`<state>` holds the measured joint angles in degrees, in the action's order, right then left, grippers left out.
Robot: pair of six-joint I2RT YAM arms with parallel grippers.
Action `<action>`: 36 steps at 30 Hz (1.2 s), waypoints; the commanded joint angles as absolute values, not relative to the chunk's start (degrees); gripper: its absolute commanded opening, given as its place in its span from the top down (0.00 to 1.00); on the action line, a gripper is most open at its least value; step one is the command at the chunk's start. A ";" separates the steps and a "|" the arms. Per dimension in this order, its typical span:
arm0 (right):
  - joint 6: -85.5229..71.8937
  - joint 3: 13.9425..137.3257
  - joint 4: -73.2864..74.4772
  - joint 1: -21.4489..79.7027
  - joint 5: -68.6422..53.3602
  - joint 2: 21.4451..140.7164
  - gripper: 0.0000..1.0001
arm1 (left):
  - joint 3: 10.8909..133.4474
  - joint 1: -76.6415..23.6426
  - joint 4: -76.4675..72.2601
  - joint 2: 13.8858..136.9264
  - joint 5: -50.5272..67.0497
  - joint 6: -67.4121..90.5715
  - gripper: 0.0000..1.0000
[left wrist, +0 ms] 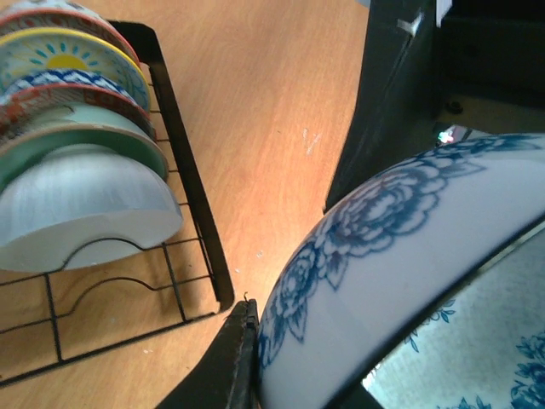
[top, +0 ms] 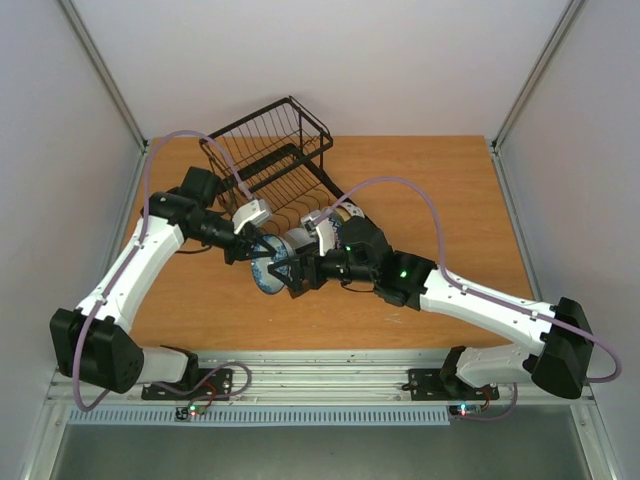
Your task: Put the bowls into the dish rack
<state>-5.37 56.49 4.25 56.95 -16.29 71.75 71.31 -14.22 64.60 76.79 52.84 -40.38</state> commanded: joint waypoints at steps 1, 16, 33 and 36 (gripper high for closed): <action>-6.08 59.13 9.01 57.83 -15.51 73.32 0.05 | 70.96 -14.23 57.17 74.37 54.54 -38.11 0.99; -6.69 55.50 3.62 57.85 -14.82 69.91 0.16 | 70.30 -14.16 55.90 74.47 53.75 -37.22 0.99; -4.08 56.68 7.30 57.83 -11.91 67.49 0.94 | 70.23 -14.22 54.41 75.56 51.85 -35.45 0.66; -1.28 60.01 13.69 57.83 -9.12 67.81 0.98 | 69.95 -14.20 52.91 75.10 50.80 -34.51 0.18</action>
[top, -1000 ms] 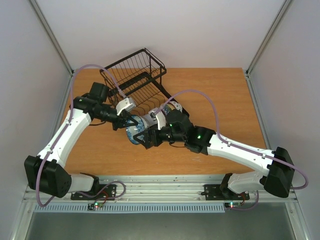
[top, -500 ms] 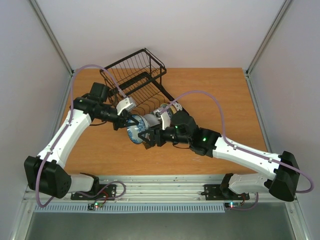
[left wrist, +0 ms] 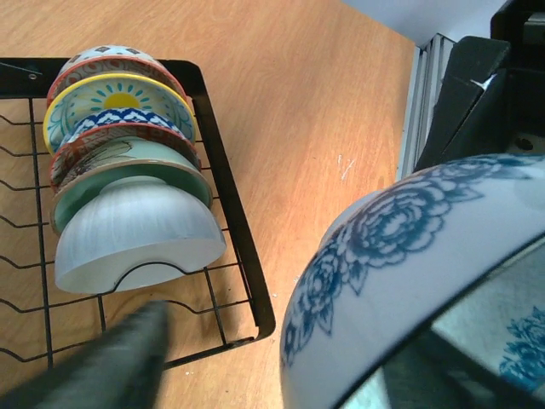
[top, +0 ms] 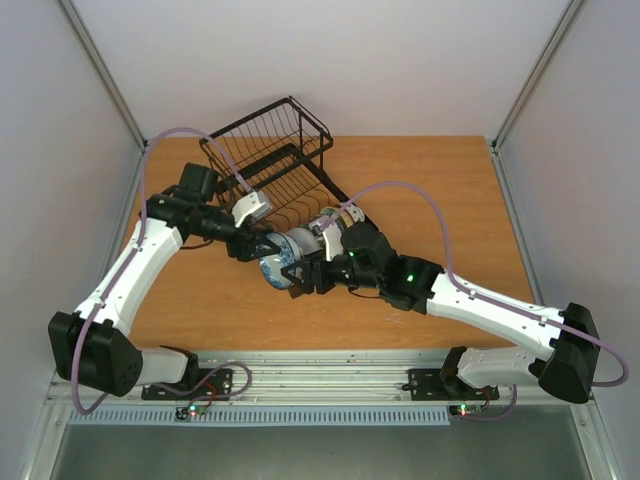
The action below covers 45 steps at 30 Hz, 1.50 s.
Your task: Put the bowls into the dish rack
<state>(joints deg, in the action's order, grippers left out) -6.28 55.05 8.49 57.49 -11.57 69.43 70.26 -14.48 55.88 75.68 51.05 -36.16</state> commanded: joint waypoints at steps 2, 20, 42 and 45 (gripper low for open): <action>2.54 63.60 20.41 57.83 -6.00 68.74 0.99 | 69.03 -14.18 50.37 73.89 48.86 -32.89 0.01; 11.16 79.78 43.25 60.13 13.29 88.72 0.99 | 63.03 -11.20 25.98 69.13 5.01 -15.87 0.01; 13.27 94.70 54.54 67.76 36.11 110.11 0.99 | 62.45 -9.65 25.61 68.98 6.91 -14.54 0.01; 13.27 95.88 55.86 67.72 38.24 111.96 0.99 | 62.32 -9.58 25.56 69.16 7.12 -14.59 0.01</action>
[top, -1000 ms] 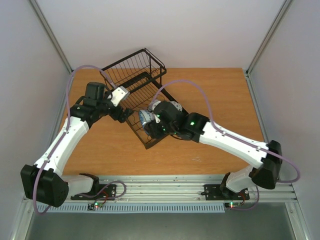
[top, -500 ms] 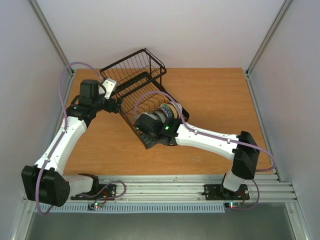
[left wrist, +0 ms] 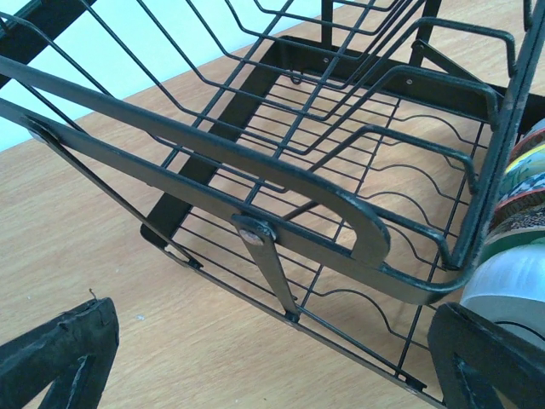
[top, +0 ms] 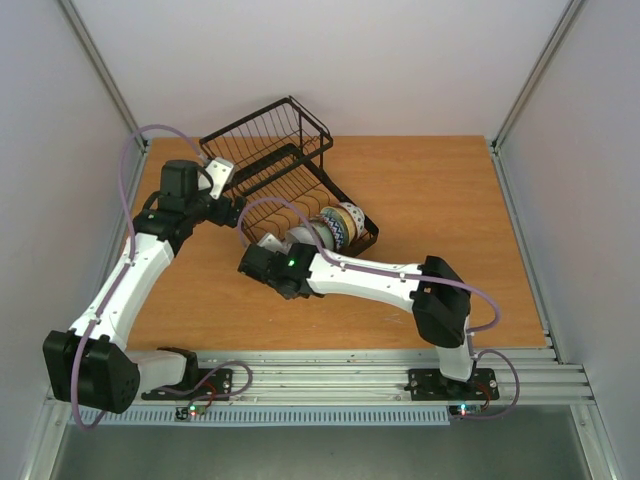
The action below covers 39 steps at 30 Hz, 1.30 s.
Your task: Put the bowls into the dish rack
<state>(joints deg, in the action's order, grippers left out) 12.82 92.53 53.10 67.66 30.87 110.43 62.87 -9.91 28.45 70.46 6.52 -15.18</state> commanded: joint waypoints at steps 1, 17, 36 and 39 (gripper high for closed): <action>13.34 96.41 56.48 67.76 38.53 112.70 0.99 | 62.32 -9.58 25.56 69.17 7.12 -14.63 0.01; 16.15 98.32 54.64 67.13 34.30 118.54 0.97 | 62.23 -9.32 25.59 69.61 7.48 -14.68 0.01; 16.79 95.70 49.57 65.30 24.37 117.25 0.07 | 62.20 -9.14 25.74 69.33 8.30 -14.68 0.01; 16.47 95.02 49.61 65.30 23.86 115.81 0.01 | 62.22 -9.14 25.77 69.26 8.60 -14.72 0.01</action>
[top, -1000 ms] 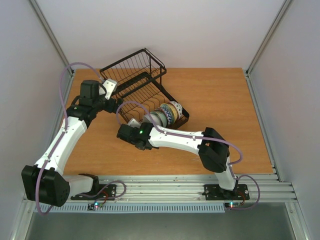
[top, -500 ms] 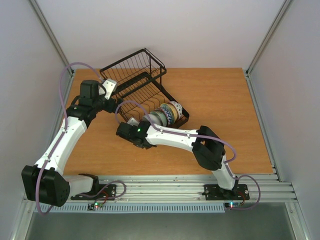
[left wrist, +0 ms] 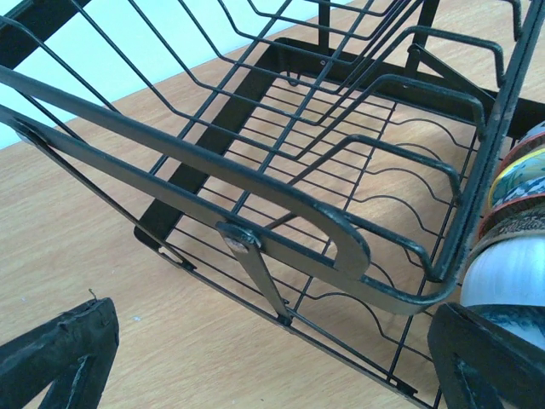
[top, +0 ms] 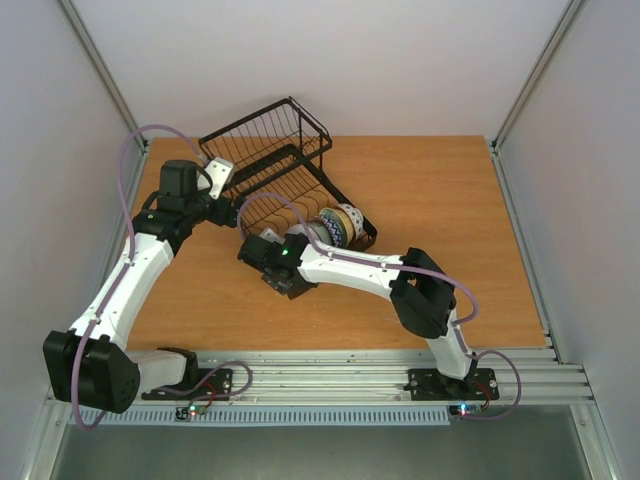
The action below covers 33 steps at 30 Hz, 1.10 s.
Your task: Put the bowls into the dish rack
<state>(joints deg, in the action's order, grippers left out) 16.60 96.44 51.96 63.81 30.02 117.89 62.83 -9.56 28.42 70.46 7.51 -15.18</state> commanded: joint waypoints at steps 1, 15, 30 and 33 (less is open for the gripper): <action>16.37 94.55 49.40 65.30 23.71 115.03 0.01 | 62.19 -9.15 25.83 69.18 8.61 -14.71 0.00; 15.83 87.80 43.61 65.67 22.52 98.21 0.01 | 62.13 -8.73 26.28 69.17 11.34 -14.93 0.01; 7.60 74.66 42.37 65.39 24.67 77.14 0.01 | 62.08 5.92 29.80 66.40 33.35 -13.27 0.01; 5.33 71.85 42.60 65.35 25.87 73.96 0.01 | 59.14 7.40 29.67 63.42 35.88 -14.00 0.01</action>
